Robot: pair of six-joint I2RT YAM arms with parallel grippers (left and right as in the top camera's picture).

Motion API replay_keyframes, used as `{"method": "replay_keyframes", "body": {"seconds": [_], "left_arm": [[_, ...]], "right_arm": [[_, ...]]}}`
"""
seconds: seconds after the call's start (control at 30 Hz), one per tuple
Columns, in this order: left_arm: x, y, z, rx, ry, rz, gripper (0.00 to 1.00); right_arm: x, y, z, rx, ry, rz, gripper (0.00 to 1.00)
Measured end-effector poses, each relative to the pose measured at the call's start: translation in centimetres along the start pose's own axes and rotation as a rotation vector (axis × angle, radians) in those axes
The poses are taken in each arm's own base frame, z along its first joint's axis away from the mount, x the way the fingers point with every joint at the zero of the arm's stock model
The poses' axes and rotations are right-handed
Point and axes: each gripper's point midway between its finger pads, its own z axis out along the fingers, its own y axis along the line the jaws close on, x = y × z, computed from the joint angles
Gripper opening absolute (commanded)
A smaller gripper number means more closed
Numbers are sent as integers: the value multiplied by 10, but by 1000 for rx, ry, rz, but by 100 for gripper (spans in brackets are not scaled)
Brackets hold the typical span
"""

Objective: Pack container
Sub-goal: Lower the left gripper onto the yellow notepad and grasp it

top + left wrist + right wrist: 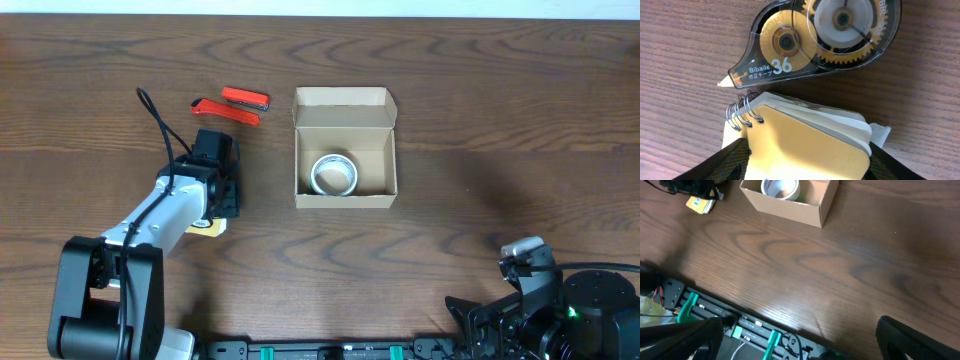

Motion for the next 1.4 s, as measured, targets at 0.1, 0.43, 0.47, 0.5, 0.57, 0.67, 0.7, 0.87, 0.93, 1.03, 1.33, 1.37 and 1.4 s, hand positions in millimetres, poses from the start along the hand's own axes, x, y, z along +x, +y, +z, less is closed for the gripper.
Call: {"method": "replay_keyframes", "body": {"seconds": [0.1,0.43,0.47,0.5,0.57,0.67,0.7,0.87,0.93,1.03,1.33,1.37,1.4], "left_arm": [[3,1,-1,-3,16,2,71],[10,4,-3,-17,51,2,95],[10,5,-3,-22,49,2,95],[10,5,-3,-25,49,2,95],[9,6,-3,-29,47,2,95],[4,6,-3,-27,27,-1,95],[2,6,-2,-29,19,-3,95],[-2,13,-2,-45,6,-21,95],[-2,16,-2,-49,6,-30,95],[-2,20,-1,-51,4,-41,95],[-1,17,3,-21,-4,-52,95],[0,16,3,-18,-8,-56,95],[0,16,3,-16,-13,-61,95]], "right_arm": [[0,0,0,0,0,0,99],[0,0,0,0,0,0,99],[0,0,0,0,0,0,99],[0,0,0,0,0,0,99],[0,0,0,0,0,0,99],[0,0,0,0,0,0,99],[0,0,0,0,0,0,99],[0,0,0,0,0,0,99],[0,0,0,0,0,0,99],[0,0,0,0,0,0,99],[0,0,0,0,0,0,99],[0,0,0,0,0,0,99],[0,0,0,0,0,0,99]]}}
